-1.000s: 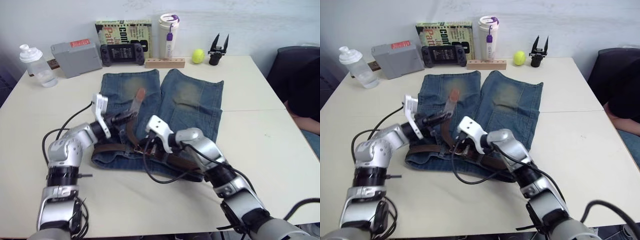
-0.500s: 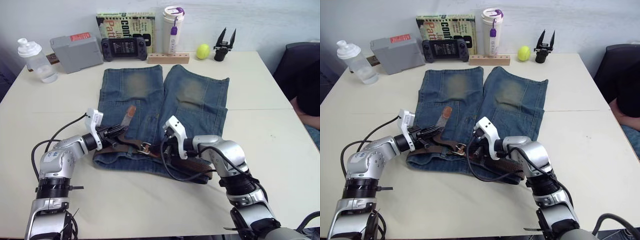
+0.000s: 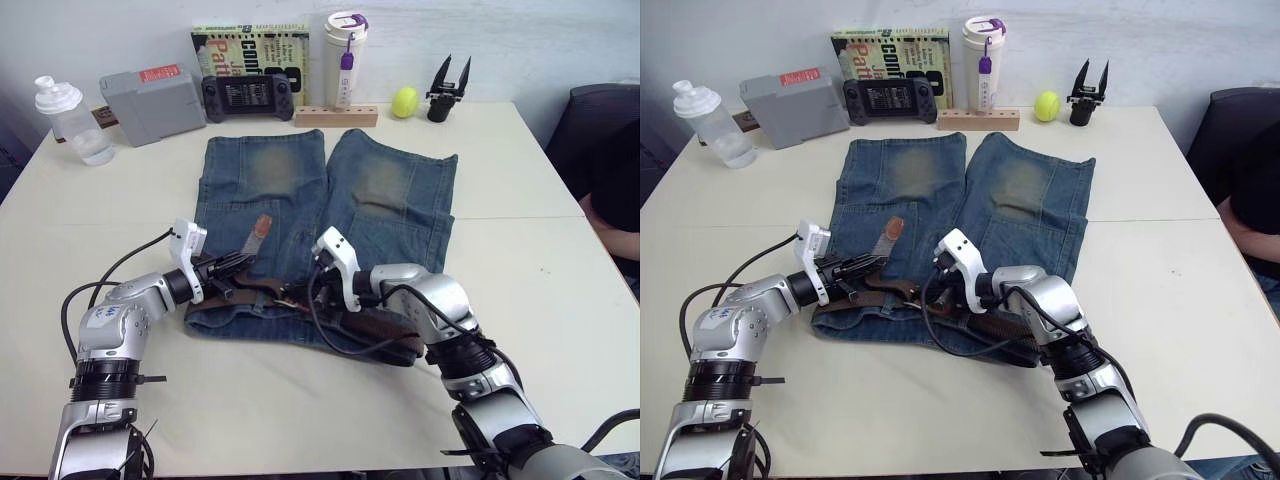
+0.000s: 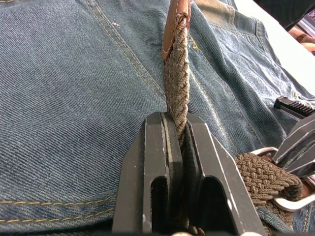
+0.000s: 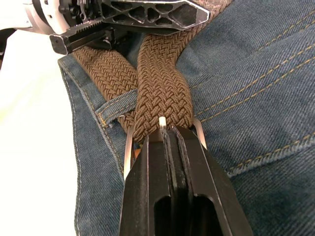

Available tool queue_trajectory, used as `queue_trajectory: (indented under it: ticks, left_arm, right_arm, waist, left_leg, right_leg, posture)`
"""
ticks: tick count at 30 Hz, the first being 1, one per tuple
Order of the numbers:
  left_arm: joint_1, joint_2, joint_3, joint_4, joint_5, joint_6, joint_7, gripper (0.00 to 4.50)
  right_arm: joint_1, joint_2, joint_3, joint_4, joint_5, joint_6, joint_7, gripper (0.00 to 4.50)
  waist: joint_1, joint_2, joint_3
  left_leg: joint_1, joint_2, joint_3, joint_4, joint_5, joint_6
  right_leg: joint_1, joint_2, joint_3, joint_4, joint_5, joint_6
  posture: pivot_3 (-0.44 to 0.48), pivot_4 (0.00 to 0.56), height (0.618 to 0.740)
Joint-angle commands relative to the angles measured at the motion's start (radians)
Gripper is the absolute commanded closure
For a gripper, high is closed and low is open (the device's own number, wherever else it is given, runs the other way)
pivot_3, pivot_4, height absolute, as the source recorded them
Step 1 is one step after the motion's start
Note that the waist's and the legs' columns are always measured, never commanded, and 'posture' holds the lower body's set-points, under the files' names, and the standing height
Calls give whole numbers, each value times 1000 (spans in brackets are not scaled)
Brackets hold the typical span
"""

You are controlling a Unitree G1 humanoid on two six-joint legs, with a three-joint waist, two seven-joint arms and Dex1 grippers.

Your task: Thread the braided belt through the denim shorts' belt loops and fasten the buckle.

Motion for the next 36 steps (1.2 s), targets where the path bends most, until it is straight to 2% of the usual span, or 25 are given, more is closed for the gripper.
queue_trajectory:
  ticks: [1, 8, 23, 26, 27, 32, 36]
  left_arm:
    - [9, 16, 7, -33, 2, -1, -3, 4500]
    - [-5, 16, 11, -22, 5, -6, 1, 4500]
    - [-56, -13, 19, -30, -18, -4, 5, 4500]
    - [-70, -24, 30, -47, -41, 6, 5, 4500]
    - [-79, -28, 35, -54, -55, 14, 1, 4500]
    - [-163, -51, 51, -53, -125, 54, -22, 4500]
    - [-275, -83, 52, 28, -147, 60, -40, 4500]
  right_arm:
    - [-5, 23, 10, 30, 18, -25, 7, 4481]
    - [1, 26, 48, 68, 9, -59, 35, 4481]
    - [-38, -15, 280, 258, -163, -68, 55, 4481]
    - [-42, -17, 299, 285, -189, -77, 55, 4481]
    - [-44, -18, 311, 295, -201, -78, 60, 4481]
    - [-50, -30, 381, 349, -272, -101, 64, 4481]
    - [-38, -33, 440, 363, -312, -145, 99, 4481]
  waist:
    - [-1, 0, 0]
    - [-5, 0, 0]
    - [-23, 0, 0]
    - [-24, -1, -1]
    - [-24, -1, -2]
    - [-22, -1, -3]
    - [-22, 5, -9]
  left_leg:
    - [0, 0, 0, 0, 0, 0]
    - [0, 0, 0, 0, 0, -1]
    - [1, 1, -1, 0, 1, -1]
    - [9, 3, 1, -2, 1, -4]
    - [19, 6, 1, -3, -2, -6]
    - [20, 10, 1, -2, -6, -3]
    - [23, 11, 1, -2, -7, -6]
  right_leg:
    - [0, 0, 0, 0, 0, 0]
    - [0, 0, 0, 0, 0, 0]
    - [0, 0, 0, 1, 0, 0]
    - [5, 2, 0, 2, 0, 0]
    - [15, 3, 0, -1, -1, -2]
    - [17, 7, 0, -1, -1, -2]
    - [18, 9, 2, -2, -1, -2]
  posture:
    - [0, 150, 713]
    - [0, 150, 713]
    - [0, 150, 713]
    - [0, 150, 713]
    - [0, 150, 713]
    - [0, 150, 713]
    - [0, 150, 713]
